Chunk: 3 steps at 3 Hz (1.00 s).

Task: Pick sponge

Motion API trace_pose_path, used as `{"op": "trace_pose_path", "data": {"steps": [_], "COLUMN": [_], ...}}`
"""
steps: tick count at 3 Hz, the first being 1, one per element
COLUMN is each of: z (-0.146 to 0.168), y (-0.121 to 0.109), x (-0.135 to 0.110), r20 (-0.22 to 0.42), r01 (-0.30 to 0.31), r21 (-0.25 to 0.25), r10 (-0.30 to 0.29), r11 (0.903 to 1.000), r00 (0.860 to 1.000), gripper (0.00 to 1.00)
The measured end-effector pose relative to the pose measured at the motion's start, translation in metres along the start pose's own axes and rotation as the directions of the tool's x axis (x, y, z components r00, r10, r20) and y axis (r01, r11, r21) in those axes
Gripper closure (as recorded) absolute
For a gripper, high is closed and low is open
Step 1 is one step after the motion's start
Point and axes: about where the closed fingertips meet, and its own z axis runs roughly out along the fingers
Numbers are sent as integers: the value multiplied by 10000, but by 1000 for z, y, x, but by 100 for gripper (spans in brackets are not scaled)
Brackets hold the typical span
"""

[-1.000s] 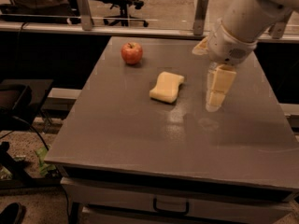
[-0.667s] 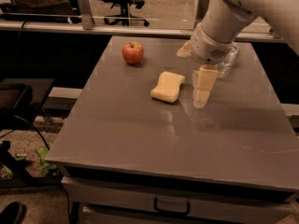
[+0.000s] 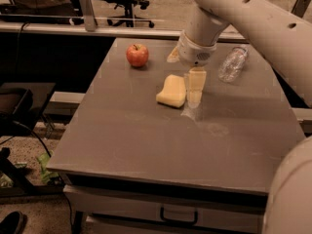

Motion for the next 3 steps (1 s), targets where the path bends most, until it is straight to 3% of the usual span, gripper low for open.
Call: {"op": "trace_pose_path", "data": {"steps": [1,2,3], "z": [12,24,26], "y": [-8,-9,-11], "x": [-5,-10,-13], "r20": [-121,-241,-352], "r01": [407,823,1188], "r21": [-300,-742,-999], "r10": [-411,-843,-1229], "r11": [9987,9938,9879], "r00": [9991,9962,9918], "gripper": [0,18,49]}}
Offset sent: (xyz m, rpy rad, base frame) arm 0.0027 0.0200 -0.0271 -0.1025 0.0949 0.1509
